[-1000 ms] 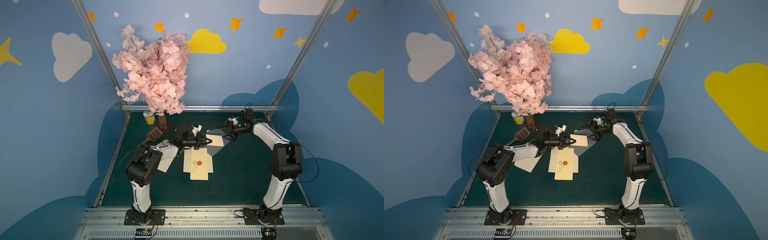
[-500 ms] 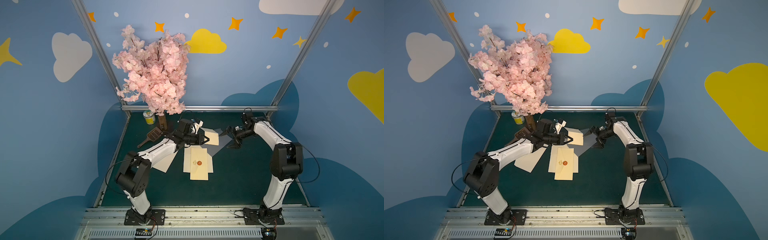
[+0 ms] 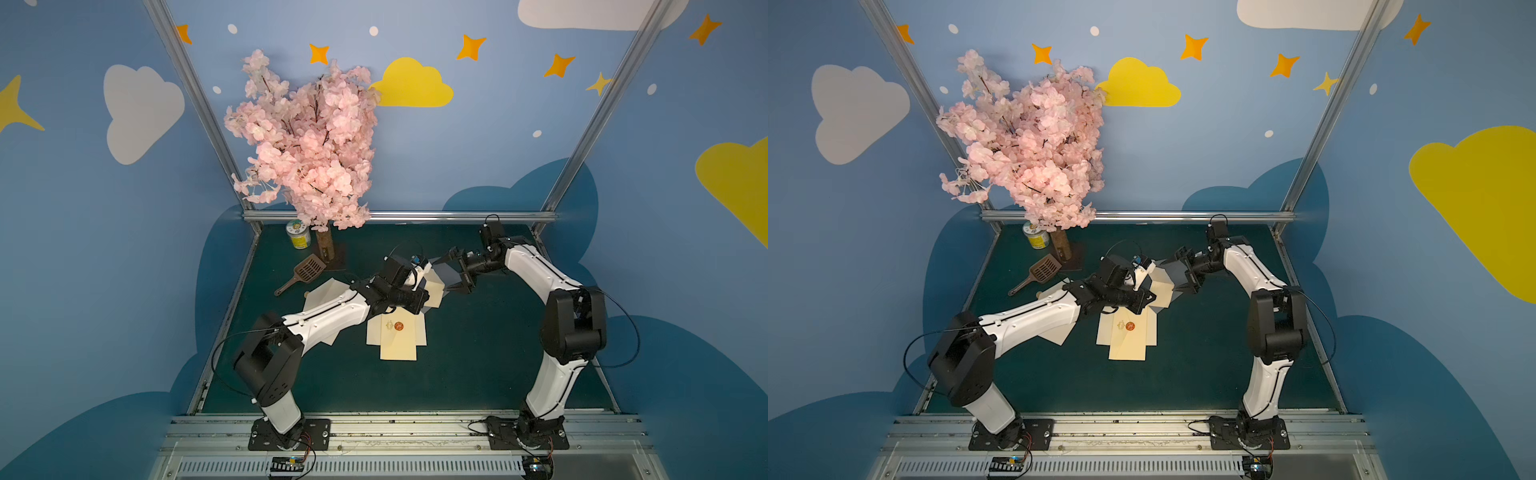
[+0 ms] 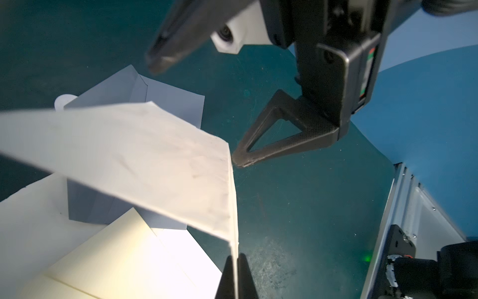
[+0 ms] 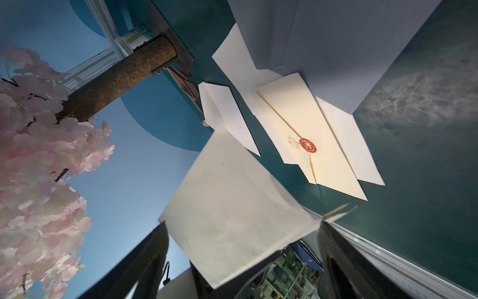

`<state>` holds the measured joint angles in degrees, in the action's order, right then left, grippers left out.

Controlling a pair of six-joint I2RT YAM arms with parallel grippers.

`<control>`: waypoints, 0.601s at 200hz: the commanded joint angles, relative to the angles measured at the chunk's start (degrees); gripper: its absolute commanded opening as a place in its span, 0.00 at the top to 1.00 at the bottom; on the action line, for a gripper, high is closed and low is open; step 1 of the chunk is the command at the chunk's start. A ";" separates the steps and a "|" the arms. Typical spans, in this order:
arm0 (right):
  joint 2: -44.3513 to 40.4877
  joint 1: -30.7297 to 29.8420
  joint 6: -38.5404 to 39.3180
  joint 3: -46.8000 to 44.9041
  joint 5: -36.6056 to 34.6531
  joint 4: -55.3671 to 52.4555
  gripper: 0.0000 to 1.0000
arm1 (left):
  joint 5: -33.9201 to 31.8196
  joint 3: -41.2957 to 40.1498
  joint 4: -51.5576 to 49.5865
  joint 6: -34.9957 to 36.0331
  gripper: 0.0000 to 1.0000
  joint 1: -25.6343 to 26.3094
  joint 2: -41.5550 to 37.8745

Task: Fold the letter paper in half and place it into the envelope
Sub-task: Fold the letter paper at the center of the board.

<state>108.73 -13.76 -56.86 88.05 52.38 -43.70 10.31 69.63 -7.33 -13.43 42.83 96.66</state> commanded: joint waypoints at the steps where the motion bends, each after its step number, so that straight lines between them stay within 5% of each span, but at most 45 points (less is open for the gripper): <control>1: -1.65 -1.08 -4.40 -2.58 2.28 5.21 0.10 | -4.89 0.55 0.06 2.97 0.97 1.01 -2.10; 60: -1.46 -2.75 -6.32 -4.43 2.99 8.54 0.17 | -8.55 1.22 -0.31 5.43 0.97 3.87 -2.61; 120: -1.59 -2.76 -7.18 -5.32 3.59 10.41 0.62 | -10.25 -0.31 -0.15 5.98 0.97 4.46 -4.06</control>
<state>108.73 -16.29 -63.61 83.53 55.13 -34.50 1.34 69.63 -7.46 -8.67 47.03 94.72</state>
